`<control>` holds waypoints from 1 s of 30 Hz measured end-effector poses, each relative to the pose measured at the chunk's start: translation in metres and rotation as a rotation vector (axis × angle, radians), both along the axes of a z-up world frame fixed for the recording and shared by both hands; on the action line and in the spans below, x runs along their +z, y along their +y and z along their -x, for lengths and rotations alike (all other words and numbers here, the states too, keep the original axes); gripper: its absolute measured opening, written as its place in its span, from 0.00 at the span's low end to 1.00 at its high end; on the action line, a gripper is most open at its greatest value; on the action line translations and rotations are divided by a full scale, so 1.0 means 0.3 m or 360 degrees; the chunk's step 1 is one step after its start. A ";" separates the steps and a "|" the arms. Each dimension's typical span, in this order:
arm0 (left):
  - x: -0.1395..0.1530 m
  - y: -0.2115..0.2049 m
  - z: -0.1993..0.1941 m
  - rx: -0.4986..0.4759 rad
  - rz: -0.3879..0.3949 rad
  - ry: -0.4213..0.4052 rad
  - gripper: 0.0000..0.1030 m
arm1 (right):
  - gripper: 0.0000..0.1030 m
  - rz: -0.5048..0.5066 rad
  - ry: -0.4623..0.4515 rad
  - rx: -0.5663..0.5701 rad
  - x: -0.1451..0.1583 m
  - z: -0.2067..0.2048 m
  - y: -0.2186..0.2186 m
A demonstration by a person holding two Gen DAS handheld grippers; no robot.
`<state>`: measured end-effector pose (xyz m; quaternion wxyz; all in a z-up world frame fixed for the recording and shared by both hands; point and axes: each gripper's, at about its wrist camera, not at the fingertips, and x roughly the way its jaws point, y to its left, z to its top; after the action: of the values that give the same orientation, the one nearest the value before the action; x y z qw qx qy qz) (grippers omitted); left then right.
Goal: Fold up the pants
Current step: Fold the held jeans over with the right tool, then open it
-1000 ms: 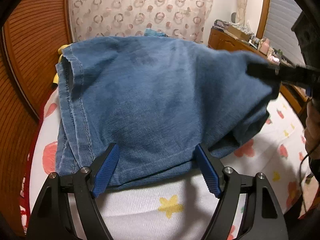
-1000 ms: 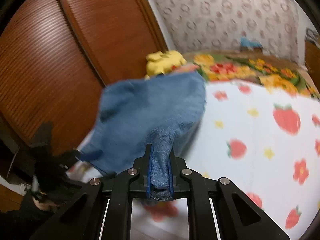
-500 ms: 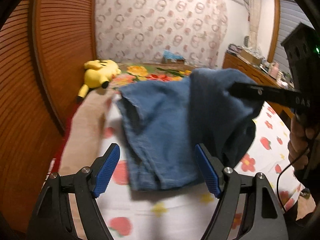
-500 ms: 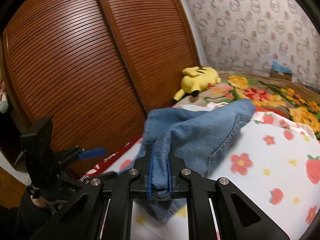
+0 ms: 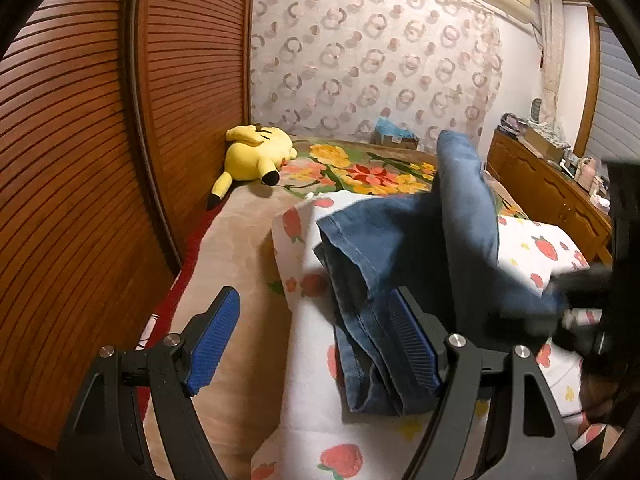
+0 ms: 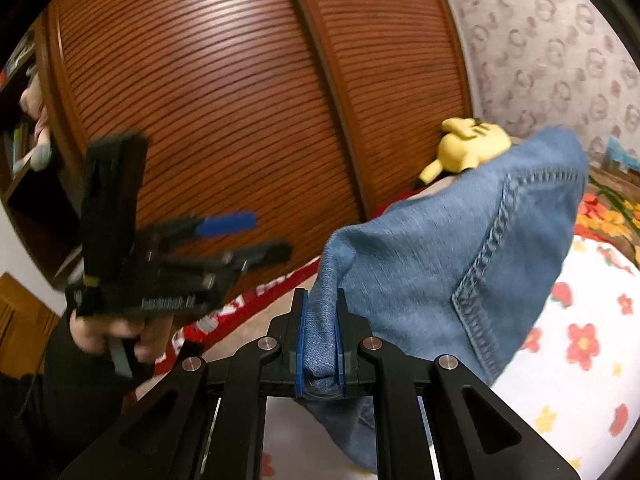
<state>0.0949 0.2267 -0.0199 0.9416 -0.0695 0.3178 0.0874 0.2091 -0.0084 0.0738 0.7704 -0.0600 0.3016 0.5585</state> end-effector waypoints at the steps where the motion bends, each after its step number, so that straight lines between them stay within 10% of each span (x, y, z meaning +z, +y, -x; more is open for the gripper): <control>1: 0.002 0.004 0.000 0.0001 -0.0001 -0.0004 0.76 | 0.11 0.0015 0.0010 0.0023 -0.012 0.003 0.008; 15: 0.036 0.011 -0.093 -0.0085 -0.0006 -0.0016 0.76 | 0.11 0.0254 0.0142 0.0176 -0.217 0.017 0.075; 30: -0.193 -0.034 -0.283 -0.0233 -0.0070 0.0304 0.76 | 0.36 0.0205 0.0019 -0.0021 -0.115 0.088 -0.050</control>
<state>0.1798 0.2165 -0.0780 0.9121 -0.0167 0.4084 0.0317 0.1825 -0.0232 0.0393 0.7668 -0.1041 0.3418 0.5332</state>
